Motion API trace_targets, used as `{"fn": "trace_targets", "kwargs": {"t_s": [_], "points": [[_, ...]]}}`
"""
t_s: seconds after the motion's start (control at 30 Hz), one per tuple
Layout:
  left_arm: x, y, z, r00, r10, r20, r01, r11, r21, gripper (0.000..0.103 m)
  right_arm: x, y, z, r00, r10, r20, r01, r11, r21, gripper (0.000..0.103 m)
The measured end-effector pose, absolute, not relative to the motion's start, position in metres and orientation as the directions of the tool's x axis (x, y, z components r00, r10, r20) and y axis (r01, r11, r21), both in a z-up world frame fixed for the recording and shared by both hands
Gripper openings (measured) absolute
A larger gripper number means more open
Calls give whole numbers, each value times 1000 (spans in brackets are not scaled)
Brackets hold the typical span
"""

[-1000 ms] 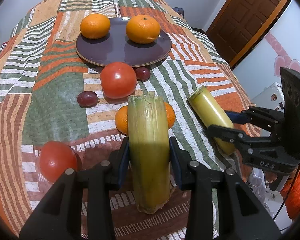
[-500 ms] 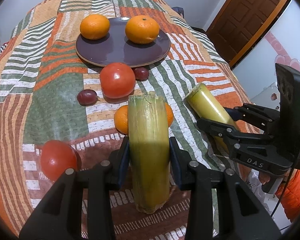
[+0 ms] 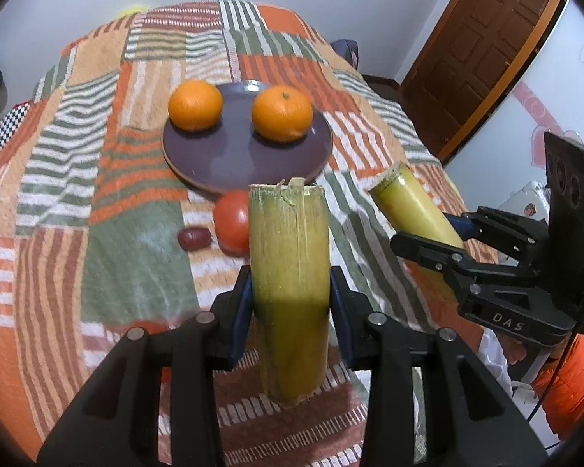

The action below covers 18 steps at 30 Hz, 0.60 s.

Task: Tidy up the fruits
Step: 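Carry the left tool's cob to the plate while the right tool carries its cob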

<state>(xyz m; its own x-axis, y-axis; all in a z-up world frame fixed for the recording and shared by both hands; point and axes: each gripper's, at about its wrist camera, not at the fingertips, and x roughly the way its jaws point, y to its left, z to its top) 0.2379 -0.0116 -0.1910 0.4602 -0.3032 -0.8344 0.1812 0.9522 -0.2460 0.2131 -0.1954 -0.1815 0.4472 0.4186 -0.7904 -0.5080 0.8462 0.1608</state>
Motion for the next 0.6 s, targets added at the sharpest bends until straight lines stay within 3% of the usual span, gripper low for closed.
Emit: {"fn": "trace_targets", "kwargs": {"t_s": [0.6], "points": [[311, 14, -181, 504, -270, -820, 162, 963, -218, 37, 272, -169, -170, 471, 460, -753, -519, 834, 185, 33]]}}
